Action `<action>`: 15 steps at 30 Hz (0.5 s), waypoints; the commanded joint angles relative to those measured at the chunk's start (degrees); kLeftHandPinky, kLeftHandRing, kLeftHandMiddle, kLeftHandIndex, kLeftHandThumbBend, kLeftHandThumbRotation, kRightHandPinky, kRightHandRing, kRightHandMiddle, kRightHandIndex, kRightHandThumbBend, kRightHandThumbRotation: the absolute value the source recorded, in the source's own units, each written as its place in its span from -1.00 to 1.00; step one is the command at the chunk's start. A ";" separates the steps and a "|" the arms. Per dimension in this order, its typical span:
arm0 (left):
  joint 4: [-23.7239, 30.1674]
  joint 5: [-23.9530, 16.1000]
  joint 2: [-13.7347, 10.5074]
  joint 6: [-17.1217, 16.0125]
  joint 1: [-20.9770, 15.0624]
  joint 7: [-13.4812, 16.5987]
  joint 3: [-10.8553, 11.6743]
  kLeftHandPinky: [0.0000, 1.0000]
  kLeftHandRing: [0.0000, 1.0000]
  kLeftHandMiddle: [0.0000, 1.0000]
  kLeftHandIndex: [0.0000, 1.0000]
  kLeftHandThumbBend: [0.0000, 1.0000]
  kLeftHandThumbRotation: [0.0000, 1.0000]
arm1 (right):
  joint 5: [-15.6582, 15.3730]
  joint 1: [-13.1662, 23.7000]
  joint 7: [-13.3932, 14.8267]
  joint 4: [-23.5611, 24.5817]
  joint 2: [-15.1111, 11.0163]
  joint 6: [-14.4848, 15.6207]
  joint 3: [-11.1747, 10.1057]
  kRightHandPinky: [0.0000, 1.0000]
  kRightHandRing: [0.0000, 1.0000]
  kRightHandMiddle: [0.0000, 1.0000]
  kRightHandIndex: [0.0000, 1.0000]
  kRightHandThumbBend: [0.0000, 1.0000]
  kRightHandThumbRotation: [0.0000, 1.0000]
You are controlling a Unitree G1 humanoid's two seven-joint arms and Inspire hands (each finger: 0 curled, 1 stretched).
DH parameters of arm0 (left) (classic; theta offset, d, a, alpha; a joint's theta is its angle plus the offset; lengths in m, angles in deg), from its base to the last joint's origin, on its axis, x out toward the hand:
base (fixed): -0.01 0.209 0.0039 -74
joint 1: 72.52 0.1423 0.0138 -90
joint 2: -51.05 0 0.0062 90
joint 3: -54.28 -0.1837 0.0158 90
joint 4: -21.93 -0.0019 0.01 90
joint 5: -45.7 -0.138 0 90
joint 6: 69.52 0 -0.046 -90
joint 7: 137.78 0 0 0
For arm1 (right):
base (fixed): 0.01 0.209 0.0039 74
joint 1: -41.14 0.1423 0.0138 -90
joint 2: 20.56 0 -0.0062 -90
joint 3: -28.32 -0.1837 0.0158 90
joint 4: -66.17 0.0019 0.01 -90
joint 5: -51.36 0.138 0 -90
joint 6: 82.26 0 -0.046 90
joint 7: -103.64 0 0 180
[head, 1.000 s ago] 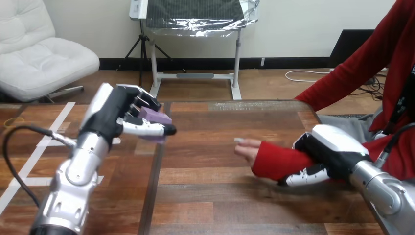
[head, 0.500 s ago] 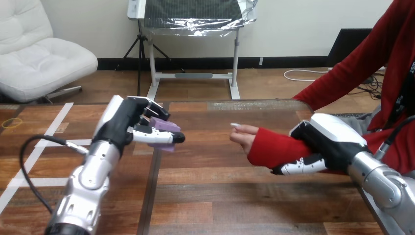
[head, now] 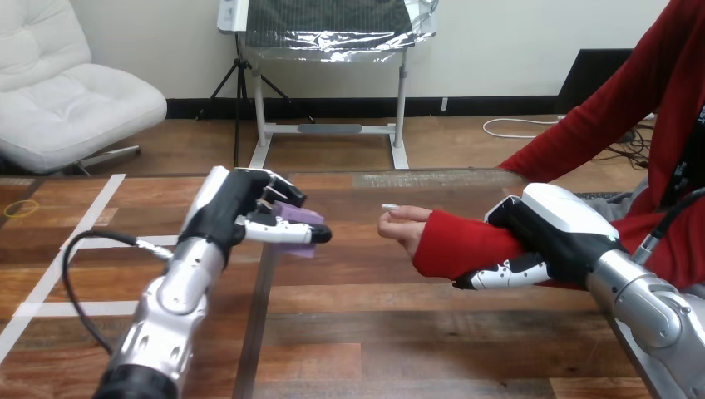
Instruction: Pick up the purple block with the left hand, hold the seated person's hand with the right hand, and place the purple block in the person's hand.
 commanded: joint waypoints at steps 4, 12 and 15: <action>-3.87 -0.37 2.93 -2.73 -9.45 2.18 -0.92 -0.19 -0.12 -0.11 -0.15 0.73 -1.00 | 3.30 2.43 -0.81 8.96 0.61 1.14 -3.48 -0.52 -0.47 -0.38 -0.34 0.38 -0.15; -6.93 -0.47 4.86 -3.36 -11.55 3.37 -1.08 -0.18 -0.13 -0.12 -0.15 0.73 -1.00 | 3.57 2.45 -1.09 11.05 1.24 1.18 -3.39 -0.54 -0.49 -0.40 -0.37 0.37 -0.15; -7.91 -0.23 5.54 -3.72 -12.32 3.32 -0.97 -0.19 -0.14 -0.12 -0.15 0.71 -1.00 | 3.82 2.52 -1.37 11.64 1.65 1.52 -3.30 -0.57 -0.51 -0.42 -0.39 0.37 -0.15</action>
